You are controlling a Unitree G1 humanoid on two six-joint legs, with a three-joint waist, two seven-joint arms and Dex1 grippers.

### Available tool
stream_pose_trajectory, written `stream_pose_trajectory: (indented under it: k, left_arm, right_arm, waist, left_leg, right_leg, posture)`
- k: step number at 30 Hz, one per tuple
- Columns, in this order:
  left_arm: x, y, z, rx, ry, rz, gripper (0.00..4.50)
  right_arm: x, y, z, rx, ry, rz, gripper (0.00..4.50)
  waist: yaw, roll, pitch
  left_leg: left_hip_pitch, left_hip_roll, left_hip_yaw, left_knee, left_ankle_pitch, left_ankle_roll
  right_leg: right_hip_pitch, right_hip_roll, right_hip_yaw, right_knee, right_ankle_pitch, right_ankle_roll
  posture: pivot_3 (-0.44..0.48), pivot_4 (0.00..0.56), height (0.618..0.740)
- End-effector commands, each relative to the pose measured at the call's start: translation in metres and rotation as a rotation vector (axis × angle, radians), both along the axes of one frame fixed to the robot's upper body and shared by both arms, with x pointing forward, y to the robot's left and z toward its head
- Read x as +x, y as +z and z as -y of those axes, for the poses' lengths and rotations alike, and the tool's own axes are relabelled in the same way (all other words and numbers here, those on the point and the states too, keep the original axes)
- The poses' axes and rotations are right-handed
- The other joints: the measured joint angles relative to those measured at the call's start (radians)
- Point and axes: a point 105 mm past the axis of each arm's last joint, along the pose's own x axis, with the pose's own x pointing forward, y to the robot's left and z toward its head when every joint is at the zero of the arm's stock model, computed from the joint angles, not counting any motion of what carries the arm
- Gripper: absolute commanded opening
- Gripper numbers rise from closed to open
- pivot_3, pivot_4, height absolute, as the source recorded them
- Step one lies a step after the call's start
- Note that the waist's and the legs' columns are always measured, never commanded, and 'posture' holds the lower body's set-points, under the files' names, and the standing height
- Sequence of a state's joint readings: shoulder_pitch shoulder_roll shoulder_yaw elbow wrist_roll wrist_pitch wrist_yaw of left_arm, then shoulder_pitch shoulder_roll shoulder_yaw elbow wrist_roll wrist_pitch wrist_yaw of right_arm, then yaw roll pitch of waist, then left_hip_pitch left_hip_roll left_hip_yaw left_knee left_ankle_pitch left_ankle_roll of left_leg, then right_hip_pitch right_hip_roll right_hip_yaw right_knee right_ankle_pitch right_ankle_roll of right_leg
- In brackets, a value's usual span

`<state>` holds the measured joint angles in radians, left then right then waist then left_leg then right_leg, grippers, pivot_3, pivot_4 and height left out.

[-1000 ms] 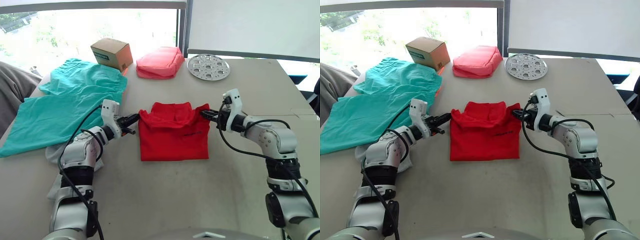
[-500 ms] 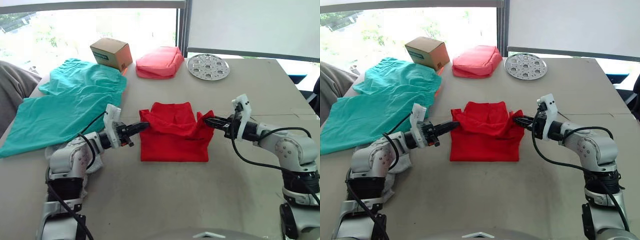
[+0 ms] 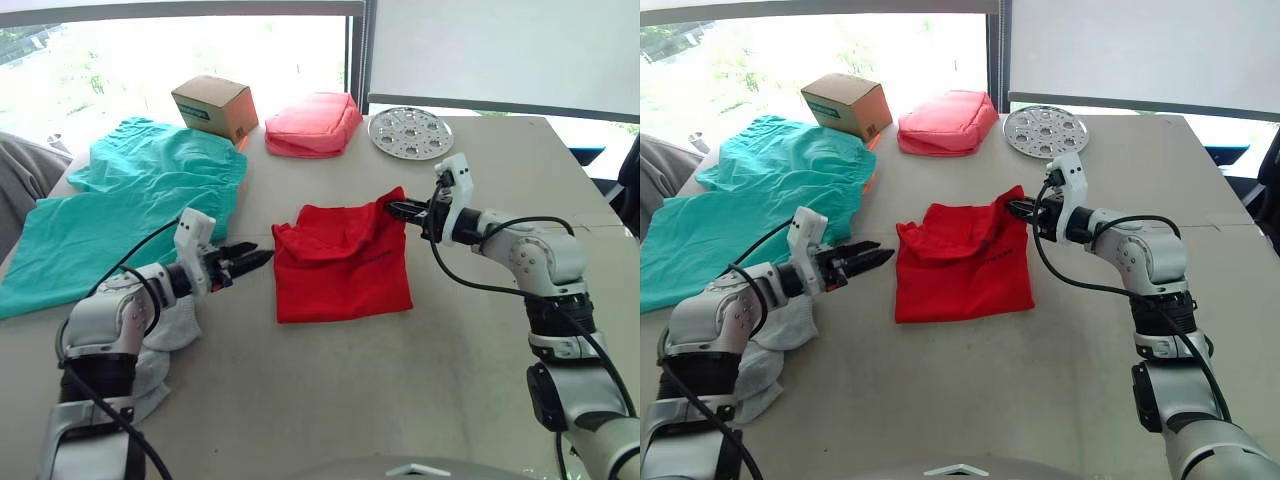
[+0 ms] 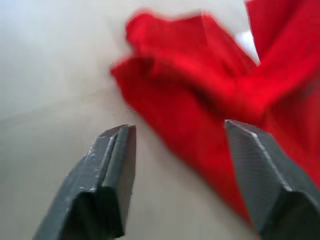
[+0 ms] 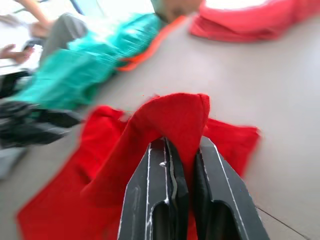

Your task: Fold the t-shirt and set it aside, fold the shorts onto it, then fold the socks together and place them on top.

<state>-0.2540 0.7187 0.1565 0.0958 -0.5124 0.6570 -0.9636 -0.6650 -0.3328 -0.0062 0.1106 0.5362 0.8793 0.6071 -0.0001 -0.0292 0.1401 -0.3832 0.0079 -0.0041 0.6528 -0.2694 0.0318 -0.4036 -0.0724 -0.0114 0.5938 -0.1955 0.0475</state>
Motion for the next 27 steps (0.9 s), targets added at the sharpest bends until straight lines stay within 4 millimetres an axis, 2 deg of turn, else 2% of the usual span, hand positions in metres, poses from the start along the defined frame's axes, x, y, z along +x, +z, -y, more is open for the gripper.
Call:
stream_pose_trajectory:
  k: [1, 4, 5, 8, 11, 14, 17, 19, 20, 22, 27]
  left_arm:
    - [0.001, 0.014, 0.029, -0.006, -0.117, 0.083, 1.88]
    - [0.004, 0.014, 0.047, -0.007, -0.178, 0.097, 0.4]
    - [0.007, 0.016, 0.05, -0.013, -0.189, 0.103, 0.05]
    - [0.011, 0.018, 0.054, -0.012, -0.215, 0.091, 0.02]
    - [0.019, 0.011, 0.053, 0.036, -0.212, 0.075, 0.02]
    - [0.042, 0.011, 0.054, 0.063, -0.145, 0.11, 0.02]
    - [0.077, 0.031, 0.05, -0.013, 0.022, 0.197, 0.02]
    - [0.102, 0.057, 0.036, -0.132, 0.195, 0.252, 0.02]
    - [0.107, 0.062, 0.032, -0.176, 0.234, 0.248, 0.02]
    - [0.109, 0.065, 0.028, -0.192, 0.247, 0.242, 0.02]
    - [0.098, 0.054, 0.022, -0.159, 0.218, 0.213, 0.02]
  right_arm:
    - [0.001, 0.011, -0.003, 0.014, 0.01, 0.053, 0.0]
    - [-0.001, 0.009, -0.004, 0.01, 0.013, 0.046, 0.0]
    - [-0.001, 0.008, -0.004, 0.008, 0.01, 0.043, 0.0]
    - [-0.002, 0.005, -0.003, 0.0, -0.006, 0.039, 0.0]
    - [-0.002, 0.003, -0.002, 0.0, -0.018, 0.036, 0.0]
    - [-0.003, 0.002, -0.003, 0.005, -0.022, 0.036, 0.0]
    - [-0.002, 0.002, -0.004, 0.016, -0.036, 0.032, 0.0]
    - [0.001, 0.001, -0.004, 0.018, -0.064, 0.033, 0.0]
    - [0.002, 0.0, -0.004, 0.02, -0.074, 0.031, 0.0]
    - [0.004, -0.001, -0.004, 0.023, -0.091, 0.025, 0.0]
    - [0.008, -0.007, -0.003, 0.015, -0.121, 0.007, 0.0]
  waist:
    - [0.003, 0.0, 0.0]
    - [0.004, -0.001, 0.0]
    - [0.004, -0.001, 0.0]
    - [0.0, -0.002, -0.001]
    - [-0.007, -0.001, -0.001]
    - [-0.007, -0.001, -0.001]
    - [-0.002, -0.002, -0.001]
    - [-0.001, -0.003, -0.001]
    - [-0.003, -0.003, -0.001]
    - [-0.011, -0.003, -0.001]
    - [-0.016, -0.003, -0.002]
  left_leg:
    - [0.0, 0.0, 0.0, 0.0, 0.0, 0.0]
    - [0.0, 0.0, 0.0, 0.0, 0.0, 0.0]
    - [0.0, 0.0, 0.0, 0.0, 0.0, 0.0]
    - [0.0, -0.001, 0.0, 0.0, 0.0, 0.0]
    - [0.0, -0.001, 0.001, 0.0, 0.0, 0.0]
    - [0.0, -0.002, 0.001, 0.0, 0.0, 0.0]
    - [0.0, -0.002, 0.0, 0.001, 0.0, 0.0]
    - [0.0, -0.002, -0.001, 0.001, 0.0, 0.0]
    - [0.0, -0.002, -0.001, 0.001, 0.0, 0.0]
    - [0.0, -0.002, -0.001, 0.001, 0.0, 0.0]
    - [0.001, -0.002, 0.001, 0.0, 0.0, 0.0]
  right_leg:
    - [0.0, 0.0, 0.0, 0.0, 0.0, 0.0]
    - [0.0, 0.0, 0.001, 0.0, 0.0, 0.0]
    - [0.0, 0.0, 0.001, 0.0, 0.0, 0.0]
    - [0.0, 0.001, 0.001, 0.0, 0.001, 0.001]
    - [0.0, 0.001, 0.001, 0.0, 0.001, 0.001]
    - [0.001, 0.001, 0.001, 0.0, 0.002, 0.004]
    - [0.001, 0.002, 0.0, 0.0, 0.002, 0.004]
    - [0.001, 0.002, 0.0, 0.0, 0.003, 0.004]
    - [0.001, 0.002, 0.0, 0.0, 0.003, 0.004]
    - [0.001, 0.002, 0.0, 0.0, 0.003, 0.006]
    - [0.001, 0.002, 0.001, 0.001, 0.004, 0.006]
  posture:
    - [0.0, 0.15, 0.739]
    - [0.0, 0.15, 0.739]
    - [0.0, 0.15, 0.739]
    - [0.0, 0.15, 0.739]
    - [0.0, 0.15, 0.739]
    - [0.0, 0.15, 0.739]
    - [0.0, 0.15, 0.739]
    - [0.0, 0.15, 0.739]
    - [0.0, 0.15, 0.739]
    - [0.0, 0.15, 0.739]
    - [0.0, 0.15, 0.739]
